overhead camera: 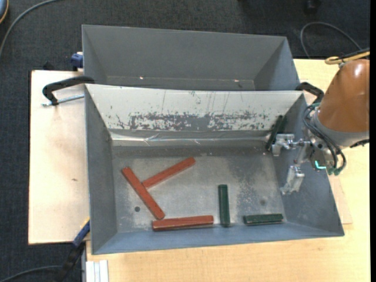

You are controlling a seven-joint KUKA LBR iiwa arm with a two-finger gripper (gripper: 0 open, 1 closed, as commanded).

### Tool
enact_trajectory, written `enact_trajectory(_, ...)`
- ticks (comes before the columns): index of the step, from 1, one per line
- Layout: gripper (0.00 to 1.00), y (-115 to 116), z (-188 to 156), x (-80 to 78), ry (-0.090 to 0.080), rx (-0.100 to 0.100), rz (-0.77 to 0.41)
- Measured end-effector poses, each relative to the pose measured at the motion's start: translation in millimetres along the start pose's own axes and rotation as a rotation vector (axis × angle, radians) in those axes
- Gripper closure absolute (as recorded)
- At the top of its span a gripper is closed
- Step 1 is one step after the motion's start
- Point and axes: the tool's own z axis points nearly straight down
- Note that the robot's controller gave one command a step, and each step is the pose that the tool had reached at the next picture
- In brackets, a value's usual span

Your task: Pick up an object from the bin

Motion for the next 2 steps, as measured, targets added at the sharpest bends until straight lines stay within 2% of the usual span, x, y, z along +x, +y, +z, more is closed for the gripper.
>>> enact_trajectory(1,0.0,69,31,12.7,0.002,-0.003,-0.183)
enact_trajectory(2,0.0,134,64,30.6,0.002,-0.003,-0.421)
